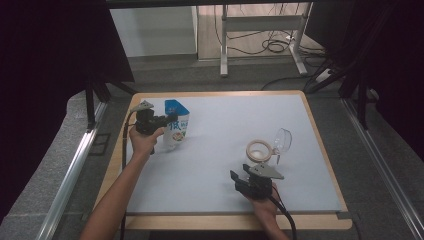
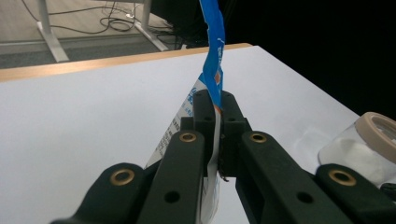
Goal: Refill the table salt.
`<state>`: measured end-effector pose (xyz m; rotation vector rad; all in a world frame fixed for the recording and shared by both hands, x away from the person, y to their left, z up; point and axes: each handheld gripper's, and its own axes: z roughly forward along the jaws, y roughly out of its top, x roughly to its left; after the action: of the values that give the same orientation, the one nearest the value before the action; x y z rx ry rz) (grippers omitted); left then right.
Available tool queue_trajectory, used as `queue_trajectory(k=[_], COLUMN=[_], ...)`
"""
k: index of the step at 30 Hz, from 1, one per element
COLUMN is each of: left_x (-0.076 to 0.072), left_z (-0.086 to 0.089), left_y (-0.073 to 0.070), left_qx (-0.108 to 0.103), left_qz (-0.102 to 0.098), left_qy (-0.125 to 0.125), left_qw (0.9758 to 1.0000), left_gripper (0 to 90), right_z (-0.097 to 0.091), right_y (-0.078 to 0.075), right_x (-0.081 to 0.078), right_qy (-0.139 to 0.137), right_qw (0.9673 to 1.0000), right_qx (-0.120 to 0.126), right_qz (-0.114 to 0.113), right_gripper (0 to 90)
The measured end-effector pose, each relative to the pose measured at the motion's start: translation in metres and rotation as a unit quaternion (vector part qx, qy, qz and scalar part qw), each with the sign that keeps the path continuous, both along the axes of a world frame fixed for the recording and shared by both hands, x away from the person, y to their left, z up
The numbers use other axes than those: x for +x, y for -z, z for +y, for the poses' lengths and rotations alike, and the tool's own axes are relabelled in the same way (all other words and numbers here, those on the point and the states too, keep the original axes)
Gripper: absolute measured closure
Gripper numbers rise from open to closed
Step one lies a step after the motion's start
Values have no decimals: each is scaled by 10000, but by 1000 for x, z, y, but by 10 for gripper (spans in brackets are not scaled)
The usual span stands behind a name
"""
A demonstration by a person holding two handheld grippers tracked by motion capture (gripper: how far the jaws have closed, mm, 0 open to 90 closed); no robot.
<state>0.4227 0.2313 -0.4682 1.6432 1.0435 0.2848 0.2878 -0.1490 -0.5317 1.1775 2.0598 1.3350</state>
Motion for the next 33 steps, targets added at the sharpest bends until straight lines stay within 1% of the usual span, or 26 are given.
queue_trajectory(k=[1,2,5,6,11,13,16,17,22,27,33], left_x=[0,-2,-4,-7,-15,-18,-21,-22,-22,-21,-21], left_z=[0,5,9,12,19,20,23,24,27,24,24], left_y=[0,2,3,5,8,9,11,12,14,14,15], left_qx=[0,-110,-129,-143,-140,-64,-39,-77,-113,-113,-88], left_qz=[0,-36,-57,-95,-176,-225,-239,-232,-218,-229,-212], left_qy=[0,-33,-85,-122,-185,-213,-247,-262,-300,-297,-317], left_qw=[10000,9999,9999,9998,9996,9995,9994,9994,9992,9992,9992], left_gripper=[894,893,891,886,862,853,837,833,808,743,632], right_z=[0,0,0,0,0,1,1,1,0,0,0], right_y=[0,0,0,0,0,0,0,0,0,0,0], right_x=[0,0,0,0,0,0,-1,-1,0,0,0], right_qy=[-1,-1,-3,-4,-2,-7,-12,-12,1,7,7], right_qw=[10000,10000,10000,10000,10000,10000,10000,10000,10000,10000,10000], right_qx=[0,1,13,11,9,13,11,16,19,23,20], right_qz=[7,5,7,4,3,2,2,3,-4,-3,0], right_gripper=[442,442,442,442,442,441,440,440,438,438,438])
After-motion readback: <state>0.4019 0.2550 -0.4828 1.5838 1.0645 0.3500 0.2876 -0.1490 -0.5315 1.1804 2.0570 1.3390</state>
